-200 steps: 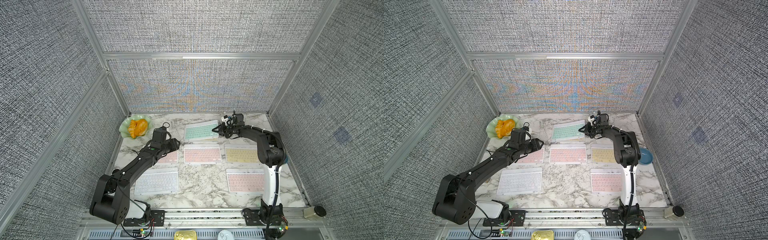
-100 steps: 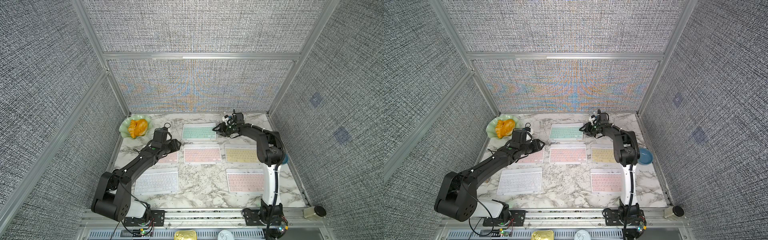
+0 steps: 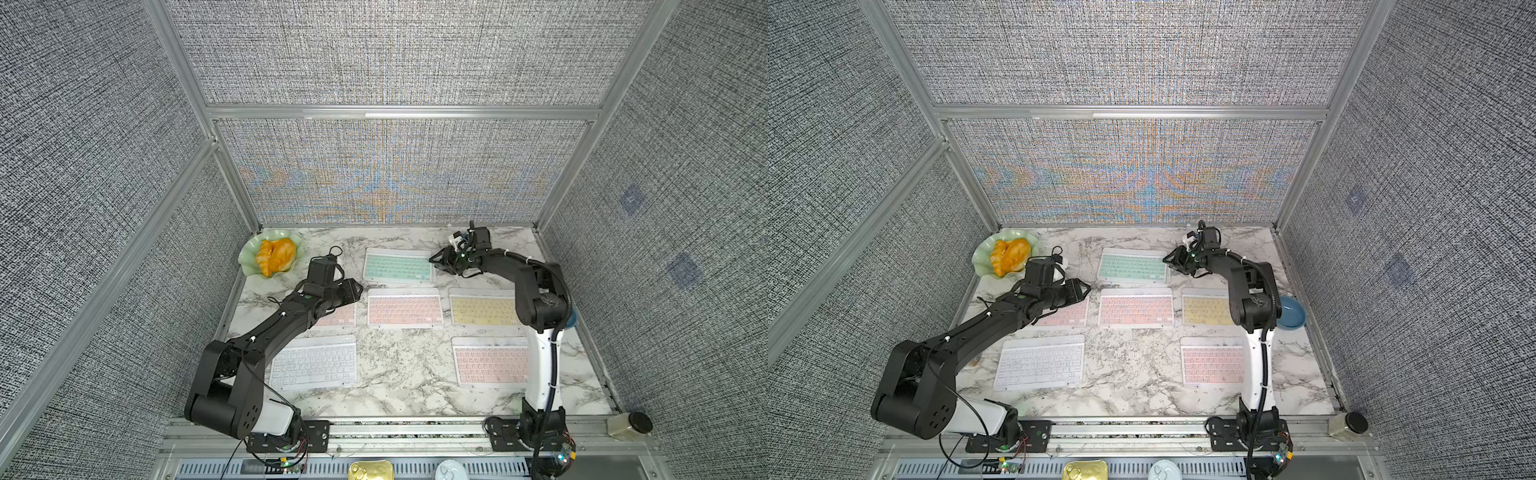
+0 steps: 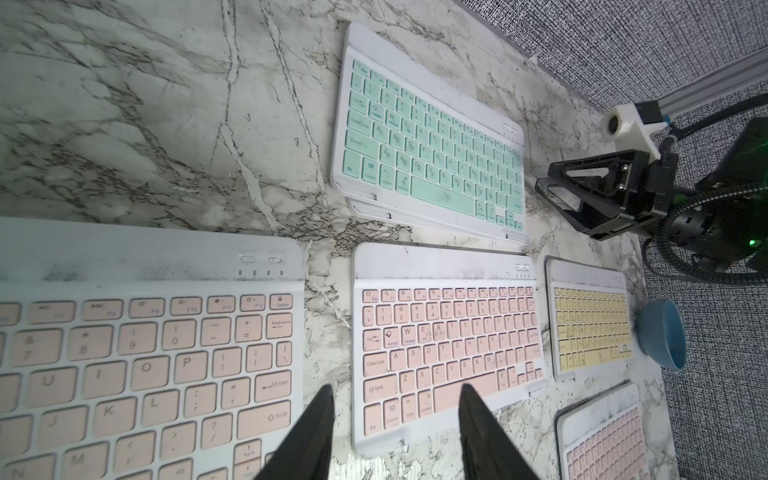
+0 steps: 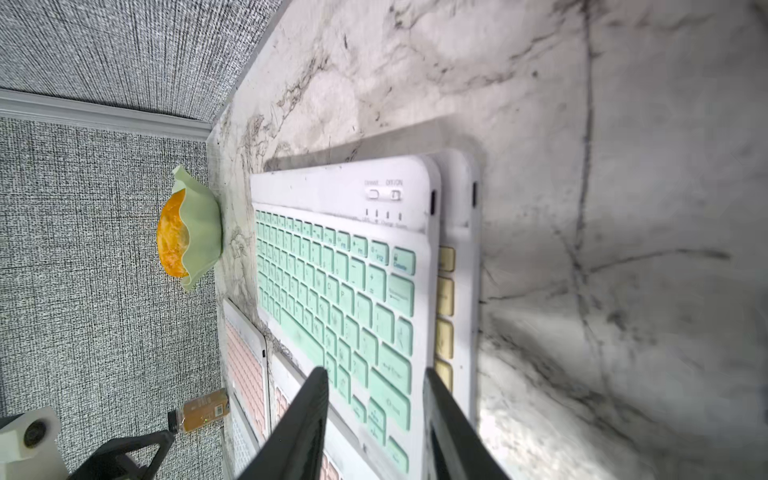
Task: Stack the numeric keypads
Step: Place the numeric keypad at the numeric keypad, then adjust the numeric keypad.
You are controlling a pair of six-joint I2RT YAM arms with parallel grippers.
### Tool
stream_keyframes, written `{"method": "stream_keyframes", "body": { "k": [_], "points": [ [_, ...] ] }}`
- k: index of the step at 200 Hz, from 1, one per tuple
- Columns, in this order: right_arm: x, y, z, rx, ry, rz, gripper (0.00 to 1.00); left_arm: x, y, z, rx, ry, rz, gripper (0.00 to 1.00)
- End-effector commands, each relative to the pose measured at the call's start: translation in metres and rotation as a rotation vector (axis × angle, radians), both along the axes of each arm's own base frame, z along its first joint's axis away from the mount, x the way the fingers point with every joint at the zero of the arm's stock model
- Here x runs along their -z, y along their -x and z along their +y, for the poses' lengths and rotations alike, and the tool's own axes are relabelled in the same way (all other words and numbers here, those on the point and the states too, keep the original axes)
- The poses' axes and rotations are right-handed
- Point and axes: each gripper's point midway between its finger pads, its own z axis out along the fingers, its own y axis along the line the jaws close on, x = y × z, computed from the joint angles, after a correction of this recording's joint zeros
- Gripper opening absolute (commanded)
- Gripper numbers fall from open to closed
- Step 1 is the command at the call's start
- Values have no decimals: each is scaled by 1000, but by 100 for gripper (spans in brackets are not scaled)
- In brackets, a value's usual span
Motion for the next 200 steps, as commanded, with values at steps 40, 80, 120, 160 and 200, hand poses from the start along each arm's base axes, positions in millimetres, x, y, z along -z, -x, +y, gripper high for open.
{"method": "stream_keyframes", "body": {
  "k": [40,80,120,160,200],
  "points": [
    [-13,-3,-13,64,22,-53,40,-1,-12,2,-13,-27,-26,50],
    [-29,25,-22,106,65,-100,42,0,-45,-1,-32,-80,-33,50],
    [-39,73,-24,125,111,-119,44,21,-78,-15,14,-89,-6,49],
    [-45,119,-22,106,164,-135,46,48,-109,-20,14,-118,12,49],
    [-43,150,-21,88,172,-115,49,74,-127,-24,28,-136,45,49]
  ]
}}
